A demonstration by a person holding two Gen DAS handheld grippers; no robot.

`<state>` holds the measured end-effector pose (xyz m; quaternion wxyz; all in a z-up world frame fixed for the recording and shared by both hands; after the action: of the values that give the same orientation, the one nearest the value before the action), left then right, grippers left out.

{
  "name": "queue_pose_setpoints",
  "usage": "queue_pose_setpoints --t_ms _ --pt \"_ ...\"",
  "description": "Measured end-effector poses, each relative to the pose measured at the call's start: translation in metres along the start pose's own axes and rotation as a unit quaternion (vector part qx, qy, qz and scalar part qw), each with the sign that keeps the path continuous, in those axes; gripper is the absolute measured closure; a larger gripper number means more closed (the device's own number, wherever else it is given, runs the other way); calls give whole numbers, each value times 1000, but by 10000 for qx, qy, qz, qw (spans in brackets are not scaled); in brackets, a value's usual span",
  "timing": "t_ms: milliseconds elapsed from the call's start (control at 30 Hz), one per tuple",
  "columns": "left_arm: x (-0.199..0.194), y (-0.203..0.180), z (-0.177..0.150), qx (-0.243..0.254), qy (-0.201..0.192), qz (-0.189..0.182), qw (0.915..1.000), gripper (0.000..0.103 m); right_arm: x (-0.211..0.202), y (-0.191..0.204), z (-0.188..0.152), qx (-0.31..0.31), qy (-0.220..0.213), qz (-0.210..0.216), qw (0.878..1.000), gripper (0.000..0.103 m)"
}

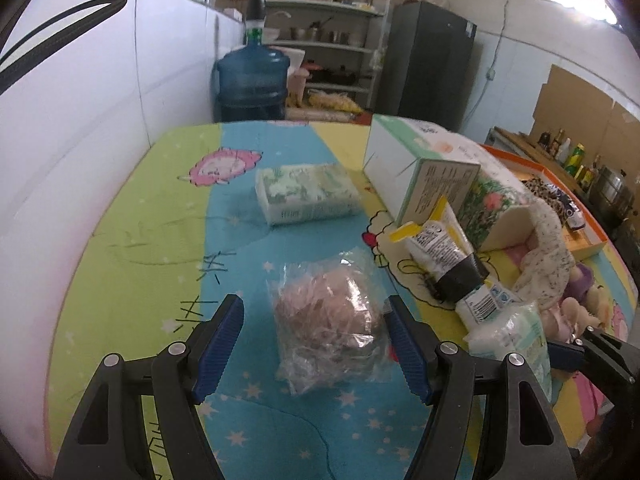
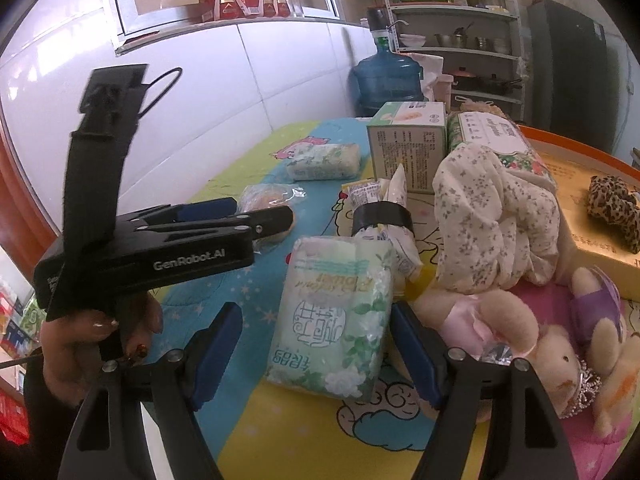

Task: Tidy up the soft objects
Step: 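Grasp the clear bag of pink items with the left gripper while the right grasps the green tissue pack, then lift and carry the clear bag and tissue pack over the box lid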

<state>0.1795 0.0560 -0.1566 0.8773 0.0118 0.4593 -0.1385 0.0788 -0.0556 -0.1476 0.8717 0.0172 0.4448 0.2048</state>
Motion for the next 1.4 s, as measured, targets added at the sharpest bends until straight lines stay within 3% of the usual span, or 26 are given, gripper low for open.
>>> queue_pose_setpoints --t_ms 133,167,700,1133,1400 --pt "6 1 -1 -40 116 6 9999 45 2 2 0 11 13 74 10000 49" --pt "6 1 -1 -49 119 -1 9999 45 2 2 0 26 27 112 9999 52" --pt "-19 0 -1 -217 -347 119 9991 46 -17 7 -3 -120 -206 304 9993 57" --pt "-76 -13 14 -412 -1049 87 9936 46 -53 -7 6 -154 -675 190 9974 57" --pt "-105 -38 25 -267 -1368 45 9902 46 -81 -18 20 -63 -1048 136 9944 57"
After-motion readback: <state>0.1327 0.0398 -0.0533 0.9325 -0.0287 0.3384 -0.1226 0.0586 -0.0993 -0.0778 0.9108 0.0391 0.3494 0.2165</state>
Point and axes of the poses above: each gripper's, at about its wrist camera, not at the fingertips, and x roughly the way its jaws point, y to its left, z to its top, the point moved 9 cm from there along x, roughly the way its jaws point, and after that the axes turned 9 degrees about y, right-handed, at the moved point
